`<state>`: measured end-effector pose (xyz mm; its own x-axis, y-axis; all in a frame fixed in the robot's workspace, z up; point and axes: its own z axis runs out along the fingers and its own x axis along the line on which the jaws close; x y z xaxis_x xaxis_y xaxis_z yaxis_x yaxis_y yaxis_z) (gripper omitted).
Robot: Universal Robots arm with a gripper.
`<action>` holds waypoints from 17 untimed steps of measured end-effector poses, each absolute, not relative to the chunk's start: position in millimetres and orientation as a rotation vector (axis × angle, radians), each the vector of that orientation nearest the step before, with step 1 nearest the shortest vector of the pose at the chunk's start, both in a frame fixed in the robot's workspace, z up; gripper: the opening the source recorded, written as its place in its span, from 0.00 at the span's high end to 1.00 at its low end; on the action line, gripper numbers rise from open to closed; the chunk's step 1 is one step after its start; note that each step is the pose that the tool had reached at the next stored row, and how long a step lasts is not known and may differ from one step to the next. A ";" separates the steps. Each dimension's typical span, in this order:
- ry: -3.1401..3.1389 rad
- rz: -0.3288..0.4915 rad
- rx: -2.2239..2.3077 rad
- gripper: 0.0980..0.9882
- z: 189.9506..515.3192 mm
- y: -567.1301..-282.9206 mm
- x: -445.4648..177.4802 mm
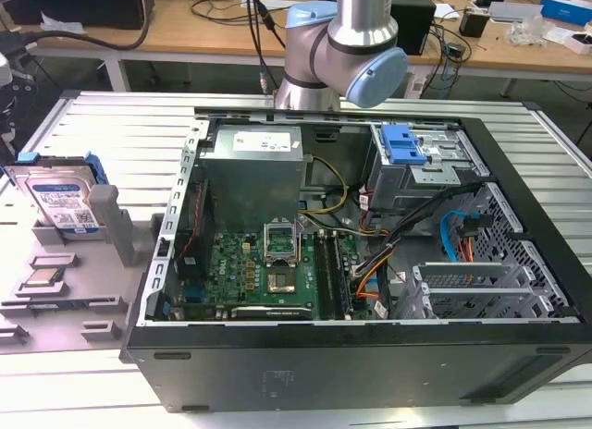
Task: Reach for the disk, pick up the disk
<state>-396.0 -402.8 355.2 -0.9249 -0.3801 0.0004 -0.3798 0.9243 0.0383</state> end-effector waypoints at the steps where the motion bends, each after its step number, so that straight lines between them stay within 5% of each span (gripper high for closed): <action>1: -3.071 -0.059 0.622 0.99 355.3 -402.8 -396.0; 17: -2.971 -0.057 0.979 0.99 355.2 -402.8 -395.9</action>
<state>-395.9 -402.8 355.2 -0.8040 -0.5946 0.0004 -0.5942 0.8034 0.0382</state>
